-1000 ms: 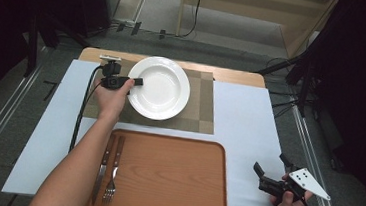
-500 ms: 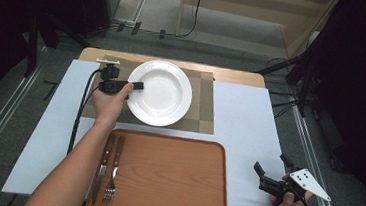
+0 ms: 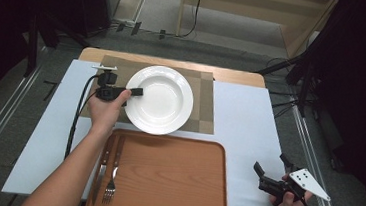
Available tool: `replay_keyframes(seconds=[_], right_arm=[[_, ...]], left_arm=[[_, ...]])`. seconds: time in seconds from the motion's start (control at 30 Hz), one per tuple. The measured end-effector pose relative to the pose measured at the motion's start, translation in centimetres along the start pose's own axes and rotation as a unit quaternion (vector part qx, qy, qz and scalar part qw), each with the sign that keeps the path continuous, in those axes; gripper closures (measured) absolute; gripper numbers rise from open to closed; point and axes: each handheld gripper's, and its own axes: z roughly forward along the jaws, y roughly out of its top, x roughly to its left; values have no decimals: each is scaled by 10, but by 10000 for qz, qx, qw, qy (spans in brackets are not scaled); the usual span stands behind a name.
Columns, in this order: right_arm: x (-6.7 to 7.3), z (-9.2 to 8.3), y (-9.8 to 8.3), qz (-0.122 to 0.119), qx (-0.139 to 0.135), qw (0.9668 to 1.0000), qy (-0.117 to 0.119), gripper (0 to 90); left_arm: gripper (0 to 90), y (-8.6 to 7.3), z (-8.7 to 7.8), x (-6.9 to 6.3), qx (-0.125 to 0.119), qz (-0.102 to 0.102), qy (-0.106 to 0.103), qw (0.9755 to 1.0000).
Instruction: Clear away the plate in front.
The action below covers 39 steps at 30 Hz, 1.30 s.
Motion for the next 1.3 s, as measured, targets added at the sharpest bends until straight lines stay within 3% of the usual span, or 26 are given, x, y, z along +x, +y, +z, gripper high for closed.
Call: replay_keyframes(seconds=[0.37, 1.3], right_arm=[[1, 0, 0, -36, 6, 10000, -2, 0], [1, 0, 0, -51, 31, 10000, -11, 0]], left_arm=[[809, -19, -9, -9, -9, 52, -251, 9997], [809, -64, -29, -31, 92, 251, -660, 9975]])
